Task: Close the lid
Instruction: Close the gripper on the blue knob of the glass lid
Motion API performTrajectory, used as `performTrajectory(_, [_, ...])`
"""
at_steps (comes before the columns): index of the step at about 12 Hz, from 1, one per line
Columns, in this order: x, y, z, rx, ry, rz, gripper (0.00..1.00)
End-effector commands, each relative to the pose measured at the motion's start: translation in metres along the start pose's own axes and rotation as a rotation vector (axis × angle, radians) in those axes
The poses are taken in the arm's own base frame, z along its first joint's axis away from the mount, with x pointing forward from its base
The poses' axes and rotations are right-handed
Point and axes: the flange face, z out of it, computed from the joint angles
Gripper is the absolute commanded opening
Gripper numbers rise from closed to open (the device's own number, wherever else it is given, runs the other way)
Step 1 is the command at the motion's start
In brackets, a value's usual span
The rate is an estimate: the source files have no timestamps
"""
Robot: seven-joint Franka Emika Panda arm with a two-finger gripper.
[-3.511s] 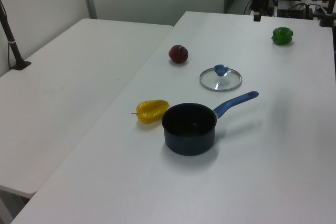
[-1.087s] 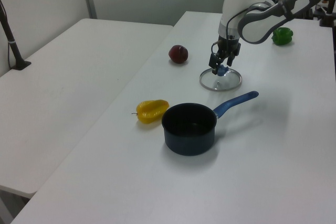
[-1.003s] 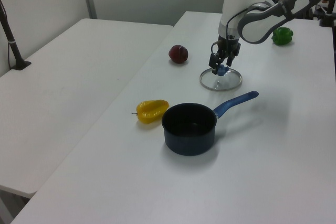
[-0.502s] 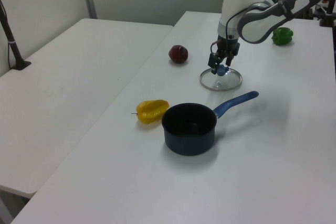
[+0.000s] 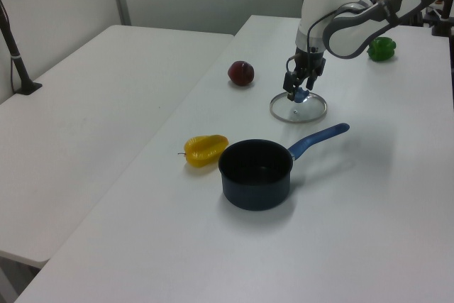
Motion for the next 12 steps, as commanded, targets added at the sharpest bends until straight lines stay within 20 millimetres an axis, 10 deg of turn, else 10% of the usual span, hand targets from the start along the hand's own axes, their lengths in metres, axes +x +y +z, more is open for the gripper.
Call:
performTrajectory(1, [-0.011,-0.001,-0.008,-0.005,0.007,-0.011,0.76])
performTrajectory(7, [-0.01,-0.002,-0.013,-0.003,0.011,-0.011,0.5])
performTrajectory(12, [0.007,0.0,-0.059,-0.012,0.011,0.005,0.47])
